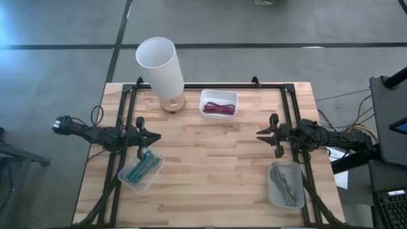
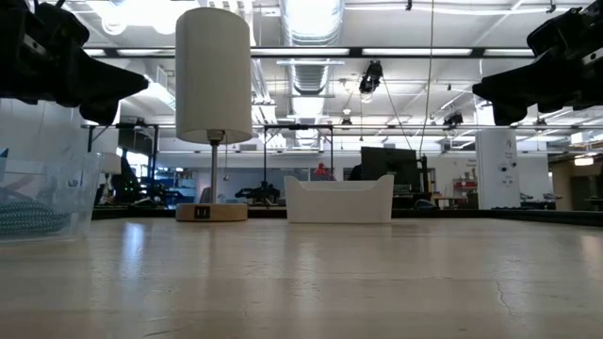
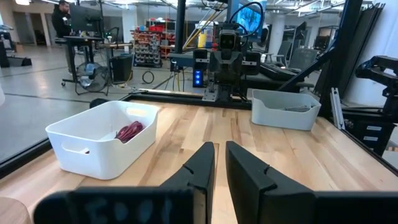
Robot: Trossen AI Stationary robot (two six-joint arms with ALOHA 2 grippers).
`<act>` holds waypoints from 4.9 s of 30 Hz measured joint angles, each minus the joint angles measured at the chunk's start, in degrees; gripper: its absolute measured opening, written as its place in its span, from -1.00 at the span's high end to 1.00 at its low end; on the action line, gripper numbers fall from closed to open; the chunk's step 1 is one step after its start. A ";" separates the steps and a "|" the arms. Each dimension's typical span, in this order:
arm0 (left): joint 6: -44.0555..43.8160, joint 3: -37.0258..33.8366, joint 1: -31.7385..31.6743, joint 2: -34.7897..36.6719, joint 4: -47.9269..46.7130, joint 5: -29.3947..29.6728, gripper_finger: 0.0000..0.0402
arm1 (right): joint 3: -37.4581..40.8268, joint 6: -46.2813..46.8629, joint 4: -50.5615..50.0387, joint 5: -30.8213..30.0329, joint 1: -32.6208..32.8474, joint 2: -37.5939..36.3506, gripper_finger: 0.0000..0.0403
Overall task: Pick & Place USB Port
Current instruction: Return to Home Position
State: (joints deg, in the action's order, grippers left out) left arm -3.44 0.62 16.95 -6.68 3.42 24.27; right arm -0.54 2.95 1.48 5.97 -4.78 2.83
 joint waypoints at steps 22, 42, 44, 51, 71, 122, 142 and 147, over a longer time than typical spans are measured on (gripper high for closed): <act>0.00 0.07 0.00 0.00 -0.02 0.00 0.77 | 0.00 -0.01 0.02 0.01 0.00 0.00 0.63; 0.02 0.09 0.00 0.00 -0.02 0.02 0.77 | -0.02 -0.07 0.02 0.01 0.00 0.00 0.61; 0.01 0.09 0.00 0.00 -0.02 0.02 0.77 | -0.02 -0.07 0.02 0.01 0.00 0.00 0.63; 0.01 0.09 0.00 0.00 -0.02 0.02 0.77 | -0.02 -0.04 0.02 0.01 0.00 0.00 0.66; 0.02 0.09 0.01 -0.01 0.00 0.02 0.77 | -0.02 -0.09 0.02 0.01 0.00 -0.02 0.57; 0.02 0.09 0.02 -0.02 0.00 0.01 0.77 | -0.02 -0.08 0.02 0.01 0.00 -0.02 0.61; 0.02 0.09 0.02 0.00 0.00 0.00 0.77 | -0.02 -0.02 0.01 0.01 0.00 -0.02 0.62; 0.02 0.09 0.02 -0.02 0.02 0.02 0.77 | -0.02 -0.03 0.02 0.01 0.00 -0.02 0.66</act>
State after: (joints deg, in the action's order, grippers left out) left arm -3.42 0.71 16.97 -6.70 3.44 24.29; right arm -0.56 2.92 1.50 5.98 -4.78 2.81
